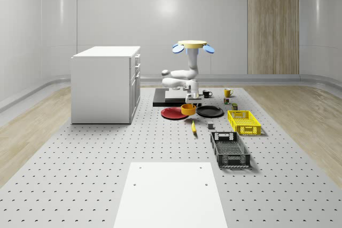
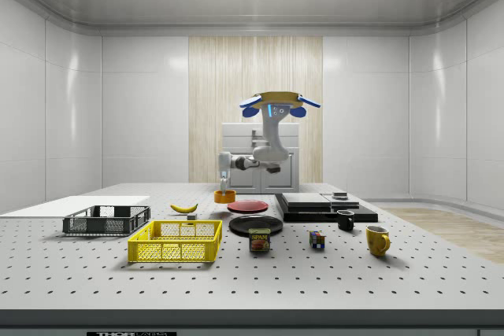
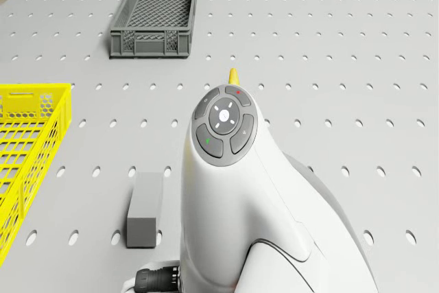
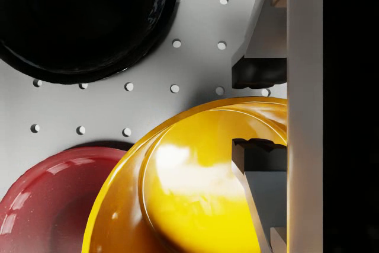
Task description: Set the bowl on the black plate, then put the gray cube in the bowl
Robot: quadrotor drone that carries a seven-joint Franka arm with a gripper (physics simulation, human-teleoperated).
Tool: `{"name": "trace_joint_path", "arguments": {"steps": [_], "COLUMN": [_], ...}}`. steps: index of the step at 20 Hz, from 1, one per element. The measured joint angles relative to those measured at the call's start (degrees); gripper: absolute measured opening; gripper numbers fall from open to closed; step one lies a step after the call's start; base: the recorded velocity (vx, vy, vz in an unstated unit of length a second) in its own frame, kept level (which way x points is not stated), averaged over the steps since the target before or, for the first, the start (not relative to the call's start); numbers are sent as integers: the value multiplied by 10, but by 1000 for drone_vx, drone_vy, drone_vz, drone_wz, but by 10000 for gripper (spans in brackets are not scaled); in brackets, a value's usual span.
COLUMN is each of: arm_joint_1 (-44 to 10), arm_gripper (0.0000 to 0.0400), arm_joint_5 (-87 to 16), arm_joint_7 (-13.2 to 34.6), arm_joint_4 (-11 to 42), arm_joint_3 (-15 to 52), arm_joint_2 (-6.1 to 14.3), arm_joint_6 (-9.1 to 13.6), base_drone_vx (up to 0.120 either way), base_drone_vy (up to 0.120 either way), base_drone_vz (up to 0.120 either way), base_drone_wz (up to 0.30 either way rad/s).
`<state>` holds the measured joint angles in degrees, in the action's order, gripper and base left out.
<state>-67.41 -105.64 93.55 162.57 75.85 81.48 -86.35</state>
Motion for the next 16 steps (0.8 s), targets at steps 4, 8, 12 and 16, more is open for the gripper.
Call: {"name": "trace_joint_path", "arguments": {"steps": [4, 8, 12, 16], "arm_joint_1": [-9, 11, -2, 1], "arm_gripper": [105, 124, 109, 127], "arm_joint_5": [1, -3, -2, -1], "arm_joint_7": [21, -25, 8, -19], "arm_joint_4": [2, -1, 2, -1], "arm_joint_3": [1, -2, -1, 0], "arm_joint_2": [4, -7, -4, -4], "arm_joint_6": [-1, 5, 5, 3], "base_drone_vx": [-120, -120, -120, -120], "base_drone_vy": [120, 120, 120, 120], "base_drone_vz": [0, 0, 0, 0], "base_drone_wz": [0, 0, 0, 0]}}
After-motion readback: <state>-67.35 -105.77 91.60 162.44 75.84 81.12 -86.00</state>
